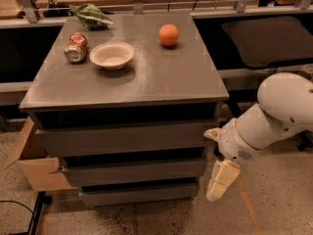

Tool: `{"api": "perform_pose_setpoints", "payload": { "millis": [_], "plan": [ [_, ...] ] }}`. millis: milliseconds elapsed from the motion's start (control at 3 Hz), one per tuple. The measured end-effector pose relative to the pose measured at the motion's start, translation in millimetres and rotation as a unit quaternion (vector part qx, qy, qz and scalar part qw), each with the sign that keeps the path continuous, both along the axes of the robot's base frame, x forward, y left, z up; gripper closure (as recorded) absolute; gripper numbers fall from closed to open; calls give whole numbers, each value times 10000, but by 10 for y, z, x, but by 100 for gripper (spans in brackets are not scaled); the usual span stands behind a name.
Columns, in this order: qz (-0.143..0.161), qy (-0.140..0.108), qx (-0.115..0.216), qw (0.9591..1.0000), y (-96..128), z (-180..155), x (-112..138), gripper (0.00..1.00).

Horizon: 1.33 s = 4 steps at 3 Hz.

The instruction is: Open bottom drawer

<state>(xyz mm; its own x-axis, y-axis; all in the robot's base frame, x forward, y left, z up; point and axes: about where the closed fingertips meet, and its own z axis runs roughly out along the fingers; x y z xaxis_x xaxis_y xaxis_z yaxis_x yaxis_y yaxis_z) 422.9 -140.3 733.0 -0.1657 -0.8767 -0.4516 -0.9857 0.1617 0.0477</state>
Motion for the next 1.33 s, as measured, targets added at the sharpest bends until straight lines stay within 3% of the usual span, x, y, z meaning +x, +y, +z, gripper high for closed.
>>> {"api": "perform_pose_setpoints", "payload": {
  "millis": [667,1333],
  "plan": [
    [105,68,191,9997,-14,-209,-58,0],
    [412,231,712,9963,184,-1131,-112,0]
  ]
}}
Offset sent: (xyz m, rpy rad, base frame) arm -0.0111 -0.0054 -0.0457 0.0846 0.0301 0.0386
